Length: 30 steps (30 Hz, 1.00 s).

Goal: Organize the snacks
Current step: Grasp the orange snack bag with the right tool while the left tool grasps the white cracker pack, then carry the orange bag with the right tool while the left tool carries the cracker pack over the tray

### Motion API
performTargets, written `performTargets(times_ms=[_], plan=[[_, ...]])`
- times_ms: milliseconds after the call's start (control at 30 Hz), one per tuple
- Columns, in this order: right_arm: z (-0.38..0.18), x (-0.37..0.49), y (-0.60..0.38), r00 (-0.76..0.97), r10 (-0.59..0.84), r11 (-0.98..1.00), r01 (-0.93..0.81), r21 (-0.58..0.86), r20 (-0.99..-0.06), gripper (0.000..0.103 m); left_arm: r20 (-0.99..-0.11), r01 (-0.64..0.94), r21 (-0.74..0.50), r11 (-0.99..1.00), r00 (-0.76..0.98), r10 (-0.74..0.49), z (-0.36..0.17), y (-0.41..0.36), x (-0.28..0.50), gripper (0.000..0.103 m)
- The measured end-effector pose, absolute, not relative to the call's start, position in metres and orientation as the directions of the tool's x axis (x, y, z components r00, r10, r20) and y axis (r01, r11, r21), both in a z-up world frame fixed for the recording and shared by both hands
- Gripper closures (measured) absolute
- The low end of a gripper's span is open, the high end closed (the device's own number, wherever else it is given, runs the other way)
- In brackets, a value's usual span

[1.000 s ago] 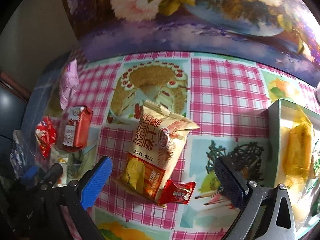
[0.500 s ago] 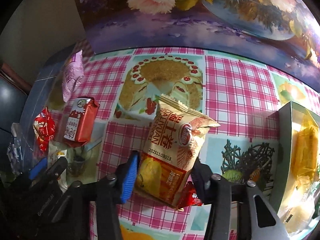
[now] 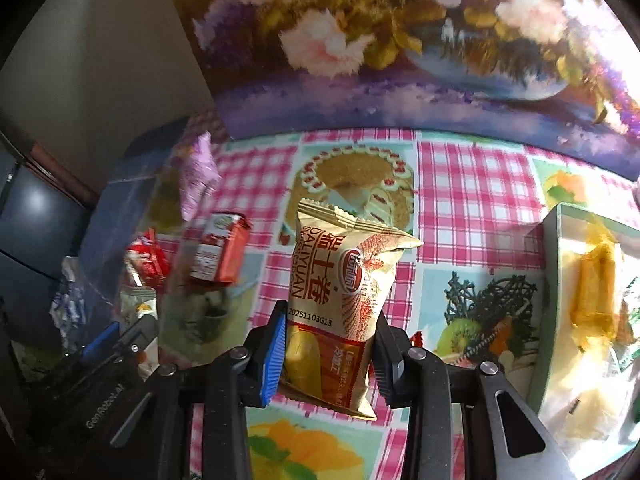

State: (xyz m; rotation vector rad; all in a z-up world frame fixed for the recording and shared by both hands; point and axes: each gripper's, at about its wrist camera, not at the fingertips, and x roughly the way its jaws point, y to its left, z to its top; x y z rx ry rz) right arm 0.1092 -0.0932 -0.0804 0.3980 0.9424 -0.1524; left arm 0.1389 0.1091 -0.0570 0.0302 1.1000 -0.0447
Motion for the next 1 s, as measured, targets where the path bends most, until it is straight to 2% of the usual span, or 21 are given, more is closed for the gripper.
performTargets(times_ms=[400,700,1000], plan=[[-0.059,0.041,-0.103,0.669,0.009,0.871,0.359,0.334,-0.743,0.063,-0.875,0.05,-0.013,0.999,0.483,-0.035,-0.016,0.069,0.093,0.05],[-0.035,-0.005,-0.144,0.71,-0.075,0.811,0.452,0.371,-0.7,0.063,-0.852,0.054,-0.006,0.999,0.522,-0.034,0.009,0.031,0.066,0.05],[-0.032,-0.046,-0.208,0.671,-0.186,0.703,0.601,0.38,-0.718,0.063,-0.82,0.122,0.004,0.992,0.568,-0.066,0.029,-0.019,0.048,0.05]])
